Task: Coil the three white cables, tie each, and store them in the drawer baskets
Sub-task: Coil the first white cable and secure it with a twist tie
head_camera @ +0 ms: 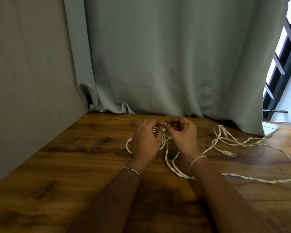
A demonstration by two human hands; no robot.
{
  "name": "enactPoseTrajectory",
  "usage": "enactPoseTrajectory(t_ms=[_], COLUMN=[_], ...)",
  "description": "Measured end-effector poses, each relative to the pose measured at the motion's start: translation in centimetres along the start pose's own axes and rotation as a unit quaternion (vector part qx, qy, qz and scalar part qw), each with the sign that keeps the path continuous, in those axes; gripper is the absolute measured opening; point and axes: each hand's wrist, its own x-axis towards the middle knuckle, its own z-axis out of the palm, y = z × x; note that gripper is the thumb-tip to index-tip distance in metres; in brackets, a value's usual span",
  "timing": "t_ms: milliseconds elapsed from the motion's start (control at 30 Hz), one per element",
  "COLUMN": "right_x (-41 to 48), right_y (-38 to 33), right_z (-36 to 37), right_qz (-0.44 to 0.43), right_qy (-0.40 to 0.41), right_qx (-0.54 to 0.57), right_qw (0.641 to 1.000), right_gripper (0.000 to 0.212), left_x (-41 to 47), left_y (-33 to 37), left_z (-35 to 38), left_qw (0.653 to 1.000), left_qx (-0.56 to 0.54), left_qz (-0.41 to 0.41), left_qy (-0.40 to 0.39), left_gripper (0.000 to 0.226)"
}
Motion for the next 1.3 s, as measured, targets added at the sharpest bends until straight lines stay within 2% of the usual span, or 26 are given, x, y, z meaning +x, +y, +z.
enactPoseTrajectory(t_ms=[467, 867, 1167, 1300], right_x=[-0.19, -0.24, -0.53, -0.54], right_y=[0.08, -0.03, -0.64, -0.55], right_z=[-0.16, -0.10, -0.25, -0.22], right_qz=[0.031, 0.013, 0.082, 0.093], right_qy=[-0.014, -0.025, -0.012, -0.019], right_qx=[0.055, 0.034, 0.125, 0.116], right_qw=[0.998, 0.999, 0.989, 0.989], right_gripper=[0.016, 0.012, 0.009, 0.010], left_x=[0.13, 0.20, 0.19, -0.02], left_y=[0.05, -0.05, 0.06, -0.23], left_z=[0.01, -0.26, -0.23, -0.22], left_qw=[1.000, 1.000, 1.000, 1.000], left_qx=[-0.005, -0.007, 0.007, 0.000], left_qz=[-0.009, -0.013, 0.010, 0.031], left_qy=[-0.015, 0.004, -0.001, -0.001], left_gripper=[0.004, 0.008, 0.011, 0.015])
